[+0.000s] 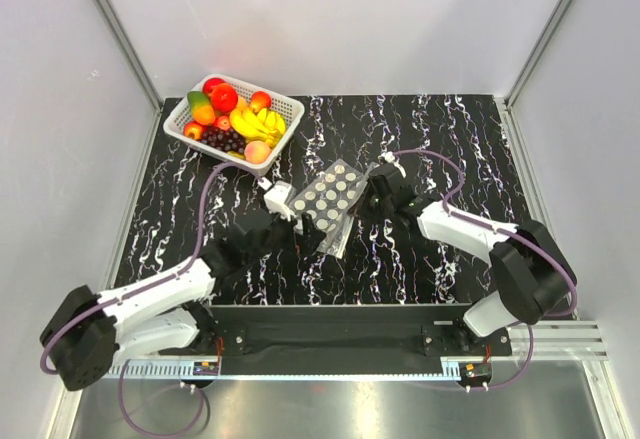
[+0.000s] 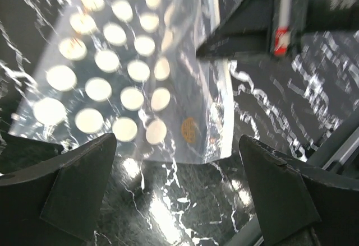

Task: Place the food in the zip-top bag and seal the zipper
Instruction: Pick up the zipper food storage bag at the center of the board.

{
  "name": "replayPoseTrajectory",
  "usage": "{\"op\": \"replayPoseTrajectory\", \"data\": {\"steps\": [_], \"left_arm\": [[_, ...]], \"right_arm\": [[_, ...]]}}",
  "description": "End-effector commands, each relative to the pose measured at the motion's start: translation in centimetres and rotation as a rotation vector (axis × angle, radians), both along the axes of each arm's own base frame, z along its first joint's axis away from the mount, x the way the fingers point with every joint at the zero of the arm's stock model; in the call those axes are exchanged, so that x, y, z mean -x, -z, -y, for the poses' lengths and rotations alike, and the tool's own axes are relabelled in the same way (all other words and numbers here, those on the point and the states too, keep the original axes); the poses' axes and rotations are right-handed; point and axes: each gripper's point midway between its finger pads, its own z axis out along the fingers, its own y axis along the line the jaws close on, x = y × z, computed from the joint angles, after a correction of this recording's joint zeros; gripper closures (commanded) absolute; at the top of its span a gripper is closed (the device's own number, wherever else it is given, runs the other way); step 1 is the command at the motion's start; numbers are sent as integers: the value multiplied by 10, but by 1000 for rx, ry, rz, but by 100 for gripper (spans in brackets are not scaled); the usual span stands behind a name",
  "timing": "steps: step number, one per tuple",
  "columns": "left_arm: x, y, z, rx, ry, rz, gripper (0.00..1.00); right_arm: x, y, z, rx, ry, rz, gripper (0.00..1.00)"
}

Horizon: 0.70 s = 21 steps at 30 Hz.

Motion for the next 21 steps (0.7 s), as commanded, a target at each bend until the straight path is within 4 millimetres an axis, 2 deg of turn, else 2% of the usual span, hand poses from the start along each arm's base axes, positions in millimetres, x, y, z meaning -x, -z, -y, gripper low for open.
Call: {"op": "replayPoseTrajectory", "data": {"steps": [1, 3, 6, 8, 9, 10, 12, 13, 14, 17, 20, 21], "left_arm": [[-3, -15, 23, 58, 49, 25, 1], [-3, -5, 30, 38, 64, 1, 1], [9, 3, 45, 16, 145, -18, 1], [9, 1, 51, -7, 159, -3, 1], [12, 8, 55, -34, 172, -17, 1], [9, 5, 60, -41, 177, -12, 1], [9, 9, 63, -67, 183, -31, 6], [8, 17, 65, -85, 186, -52, 8], [7, 15, 69, -83, 193, -52, 14], [8, 19, 75, -87, 220, -72, 24], [11, 27, 82, -87, 246, -106, 26], [11, 27, 85, -84, 253, -109, 30]], "right_arm": [[-4, -18, 0, -33, 40, 48, 96], [-3, -20, 0, -36, 38, 52, 96], [-3, -22, 1, -36, 41, 55, 96], [-2, -23, 0, -35, 36, 48, 96], [-2, -23, 0, -37, 35, 47, 96], [-2, -25, -2, -42, 31, 47, 96], [0, -28, -4, -53, 25, 43, 97], [0, -30, -4, -60, 22, 45, 97], [2, -33, -5, -63, 19, 50, 97], [3, -39, -5, -75, 22, 56, 97], [3, -42, -4, -79, 23, 59, 98], [3, -43, -5, -79, 21, 59, 98]]}}
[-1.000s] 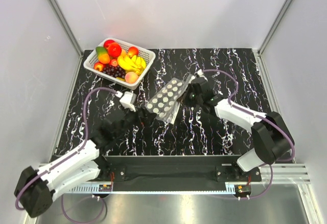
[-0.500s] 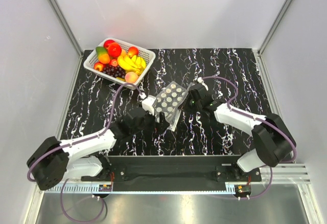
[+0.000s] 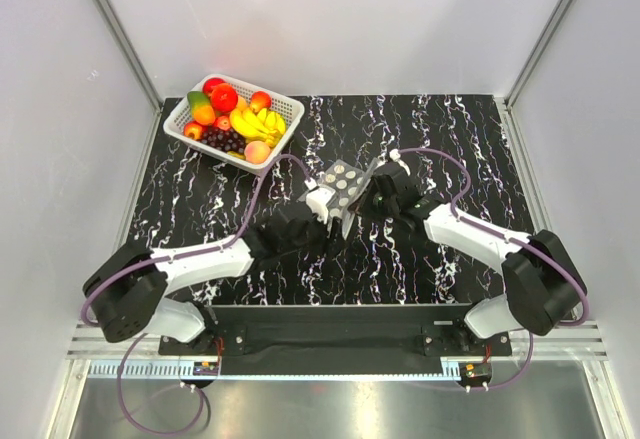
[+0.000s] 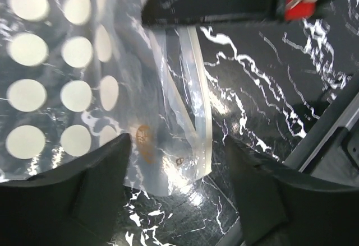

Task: Place the food in the zip-top bag and seal the zipper
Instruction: Pick up the zipper food storage bag at the center of the board.

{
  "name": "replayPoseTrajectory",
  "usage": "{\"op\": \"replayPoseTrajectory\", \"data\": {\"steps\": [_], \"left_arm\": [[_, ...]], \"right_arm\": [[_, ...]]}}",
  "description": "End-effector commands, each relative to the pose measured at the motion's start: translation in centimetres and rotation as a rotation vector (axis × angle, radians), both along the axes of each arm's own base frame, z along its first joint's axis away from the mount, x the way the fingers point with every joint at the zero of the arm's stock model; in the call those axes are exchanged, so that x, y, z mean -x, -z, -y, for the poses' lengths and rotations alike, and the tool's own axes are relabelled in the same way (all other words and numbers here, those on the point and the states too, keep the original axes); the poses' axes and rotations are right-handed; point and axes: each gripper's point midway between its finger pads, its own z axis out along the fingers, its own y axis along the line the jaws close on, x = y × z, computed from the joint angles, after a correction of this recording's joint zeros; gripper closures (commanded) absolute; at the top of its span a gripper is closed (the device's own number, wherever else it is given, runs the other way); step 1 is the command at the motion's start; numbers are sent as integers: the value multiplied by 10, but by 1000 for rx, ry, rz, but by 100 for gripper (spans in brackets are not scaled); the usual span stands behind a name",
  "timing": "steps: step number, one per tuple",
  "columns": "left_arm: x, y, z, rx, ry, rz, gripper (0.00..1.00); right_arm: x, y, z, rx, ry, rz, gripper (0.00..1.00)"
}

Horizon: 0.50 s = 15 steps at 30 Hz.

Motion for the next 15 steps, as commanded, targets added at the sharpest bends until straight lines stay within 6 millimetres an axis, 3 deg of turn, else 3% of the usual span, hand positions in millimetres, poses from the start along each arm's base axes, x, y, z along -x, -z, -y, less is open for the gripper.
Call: {"op": "replayPoseTrajectory", "data": {"steps": [1, 3, 6, 7, 8, 9, 13, 14, 15], "left_arm": [[-1, -14, 19, 48, 60, 6, 35], [1, -11, 20, 47, 67, -1, 56], [1, -13, 19, 65, 63, 9, 75], [2, -14, 20, 67, 65, 11, 90], [1, -14, 20, 72, 66, 12, 96], [2, -12, 20, 74, 69, 9, 100], [3, -8, 12, 148, 82, -44, 100], [-2, -16, 10, 205, 89, -41, 100], [-2, -22, 7, 242, 93, -37, 100]], "right_arm": [[0, -25, -7, -43, -7, 39, 98], [2, -24, -6, -40, -8, 33, 98], [6, -25, -8, -47, -29, 25, 96], [6, -25, -9, -47, -33, 26, 91], [7, -25, -10, -47, -45, 29, 87], [7, -25, -10, -46, -49, 29, 84], [10, -24, -8, -43, -58, 36, 57], [11, -23, -7, -42, -57, 36, 47], [11, -25, -6, -43, -58, 44, 45]]}}
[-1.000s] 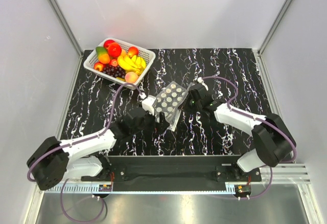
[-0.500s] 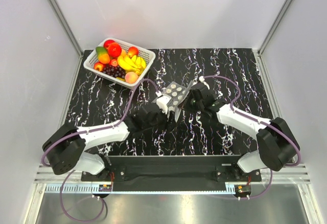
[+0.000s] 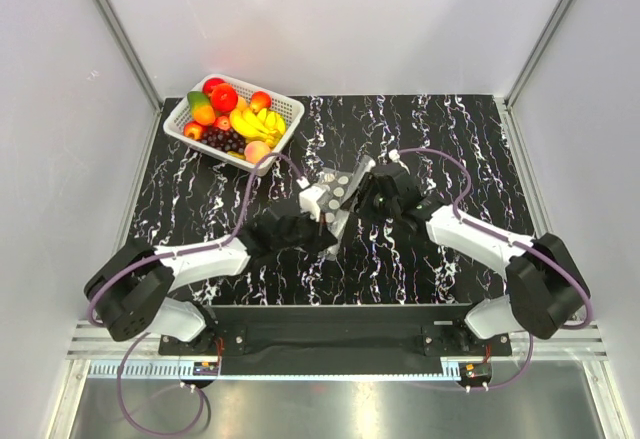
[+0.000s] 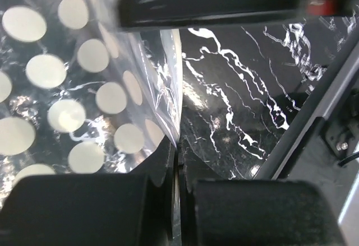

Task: Place the food in the zip-top bag and seal the zipper
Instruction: Pick up the zipper food storage bag at the center of the board.

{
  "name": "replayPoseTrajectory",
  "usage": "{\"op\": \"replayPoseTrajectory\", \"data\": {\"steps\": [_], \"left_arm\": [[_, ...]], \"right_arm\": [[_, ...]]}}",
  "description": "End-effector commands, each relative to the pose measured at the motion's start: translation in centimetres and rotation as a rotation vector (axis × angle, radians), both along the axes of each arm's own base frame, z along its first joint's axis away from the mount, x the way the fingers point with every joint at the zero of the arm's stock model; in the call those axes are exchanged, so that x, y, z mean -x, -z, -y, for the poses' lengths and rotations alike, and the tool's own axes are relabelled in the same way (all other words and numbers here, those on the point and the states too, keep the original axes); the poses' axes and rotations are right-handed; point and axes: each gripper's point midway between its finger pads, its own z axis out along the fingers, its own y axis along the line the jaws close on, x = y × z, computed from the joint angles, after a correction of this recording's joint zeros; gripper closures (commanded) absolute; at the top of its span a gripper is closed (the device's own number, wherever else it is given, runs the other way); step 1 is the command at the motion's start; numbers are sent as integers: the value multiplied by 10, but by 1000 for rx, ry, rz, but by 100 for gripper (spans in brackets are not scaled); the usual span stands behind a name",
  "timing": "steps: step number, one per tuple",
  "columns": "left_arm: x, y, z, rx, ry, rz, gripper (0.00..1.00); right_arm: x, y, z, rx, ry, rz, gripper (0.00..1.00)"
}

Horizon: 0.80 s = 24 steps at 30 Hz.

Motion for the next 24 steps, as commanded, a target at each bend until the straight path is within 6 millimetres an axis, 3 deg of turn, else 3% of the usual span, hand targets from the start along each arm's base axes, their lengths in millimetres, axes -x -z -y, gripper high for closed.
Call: {"op": "replayPoseTrajectory", "data": {"steps": [1, 4, 5, 7, 12, 16, 24], "left_arm": [[0, -33, 2, 209, 53, -1, 100], [-5, -34, -9, 265, 32, -13, 100], [-4, -36, -11, 288, 47, -14, 100], [0, -37, -10, 322, 73, -34, 100], [16, -55, -6, 427, 175, -6, 100], [29, -76, -5, 526, 245, 34, 100], [34, -86, -10, 578, 244, 69, 100]], "right_arm": [[6, -23, 0, -38, -18, 68, 41], [13, -23, 9, -49, -2, 96, 35], [14, -38, 10, -84, 0, 144, 33], [17, -49, 11, -130, -1, 201, 32], [24, -55, 2, -204, -60, 245, 44], [22, -61, -10, -253, -96, 255, 47], [19, -72, -8, -306, -55, 279, 53]]}}
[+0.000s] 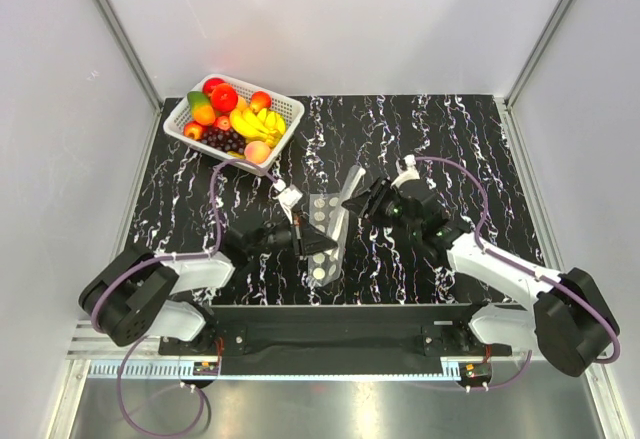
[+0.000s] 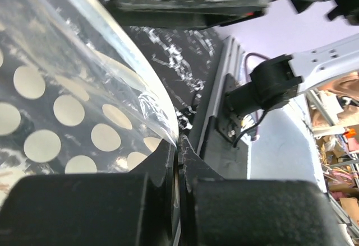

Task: Place the food in the zip-top bag and seal the zipper
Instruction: Pick up the zipper food storage bag at the center of the board, then open the zipper of the food storage bag.

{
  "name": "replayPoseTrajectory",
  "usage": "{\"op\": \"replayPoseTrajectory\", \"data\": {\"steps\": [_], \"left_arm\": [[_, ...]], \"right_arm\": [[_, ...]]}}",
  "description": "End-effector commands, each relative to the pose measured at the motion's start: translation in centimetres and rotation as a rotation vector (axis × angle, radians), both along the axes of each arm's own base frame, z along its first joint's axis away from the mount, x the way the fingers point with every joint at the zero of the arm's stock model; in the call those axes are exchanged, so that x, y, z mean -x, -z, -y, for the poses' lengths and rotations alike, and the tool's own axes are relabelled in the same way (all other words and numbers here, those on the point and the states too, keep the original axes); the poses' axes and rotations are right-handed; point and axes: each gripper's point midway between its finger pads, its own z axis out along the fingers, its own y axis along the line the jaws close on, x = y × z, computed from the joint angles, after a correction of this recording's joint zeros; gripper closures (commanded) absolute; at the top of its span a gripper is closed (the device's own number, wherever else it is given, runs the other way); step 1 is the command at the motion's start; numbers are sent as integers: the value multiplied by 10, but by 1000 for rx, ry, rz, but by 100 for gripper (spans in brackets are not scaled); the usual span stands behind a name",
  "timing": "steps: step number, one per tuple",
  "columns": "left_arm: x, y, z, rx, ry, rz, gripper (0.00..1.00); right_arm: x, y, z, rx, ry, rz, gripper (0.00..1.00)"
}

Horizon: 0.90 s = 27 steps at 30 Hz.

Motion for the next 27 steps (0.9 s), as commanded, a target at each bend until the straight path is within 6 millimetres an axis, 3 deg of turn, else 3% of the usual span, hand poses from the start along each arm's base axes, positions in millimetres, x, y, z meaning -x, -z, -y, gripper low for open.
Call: {"op": "replayPoseTrajectory", "data": {"steps": [1, 9, 19, 27], "left_arm": [[2, -37, -2, 115, 11, 120, 100], [4, -43, -9, 146, -2, 140, 100], [14, -51, -11, 172, 37, 173, 100], [14, -53, -11, 173, 41, 188, 100]], "right_arm": [[-2, -18, -1, -64, 29, 48, 54], [-3, -10, 13, -89, 90, 26, 60], [-10, -27, -3, -251, 23, 60, 59], [-12, -28, -16, -319, -27, 30, 56]]}}
